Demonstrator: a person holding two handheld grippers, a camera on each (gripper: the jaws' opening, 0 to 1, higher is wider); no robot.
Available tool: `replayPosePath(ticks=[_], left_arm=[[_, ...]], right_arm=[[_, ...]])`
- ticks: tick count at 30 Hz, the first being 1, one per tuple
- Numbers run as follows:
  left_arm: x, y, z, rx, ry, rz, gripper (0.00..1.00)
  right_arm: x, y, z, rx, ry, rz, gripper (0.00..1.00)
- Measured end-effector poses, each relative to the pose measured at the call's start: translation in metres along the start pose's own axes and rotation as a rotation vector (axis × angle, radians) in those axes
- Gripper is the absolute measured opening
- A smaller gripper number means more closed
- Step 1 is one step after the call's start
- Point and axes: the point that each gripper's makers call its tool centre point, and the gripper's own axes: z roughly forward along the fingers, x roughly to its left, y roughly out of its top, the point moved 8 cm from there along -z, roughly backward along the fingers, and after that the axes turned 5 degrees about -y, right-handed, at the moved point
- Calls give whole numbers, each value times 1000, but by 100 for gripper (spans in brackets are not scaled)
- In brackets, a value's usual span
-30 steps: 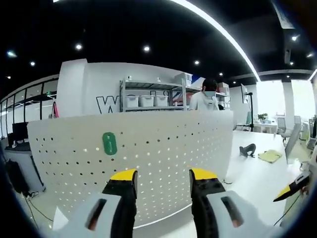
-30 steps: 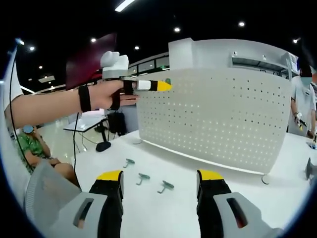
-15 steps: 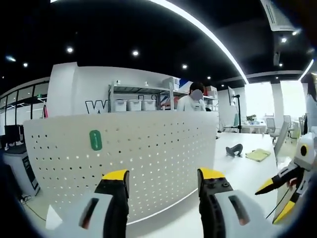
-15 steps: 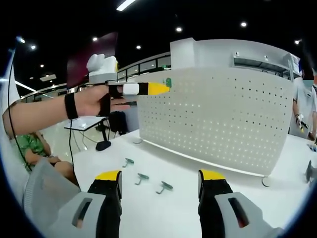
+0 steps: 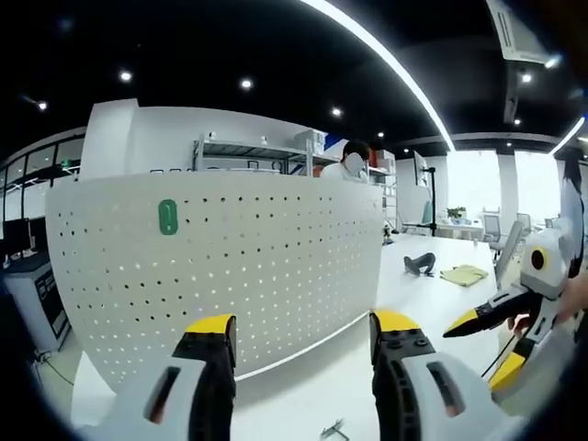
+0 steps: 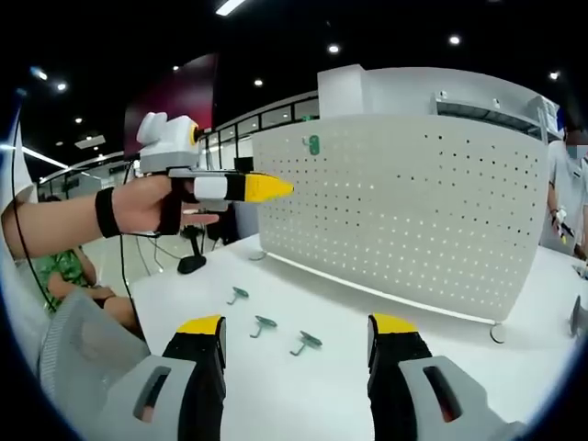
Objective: Insert the hook assembly into the mounting plate slot until the hook locks in place.
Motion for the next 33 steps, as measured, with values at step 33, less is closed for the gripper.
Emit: replayPosePath(ticks=[33], left_arm=[[-33,-62,-49,143,-58,-55,64]], right_arm=[[2,-21,33,117,68,-11,60]])
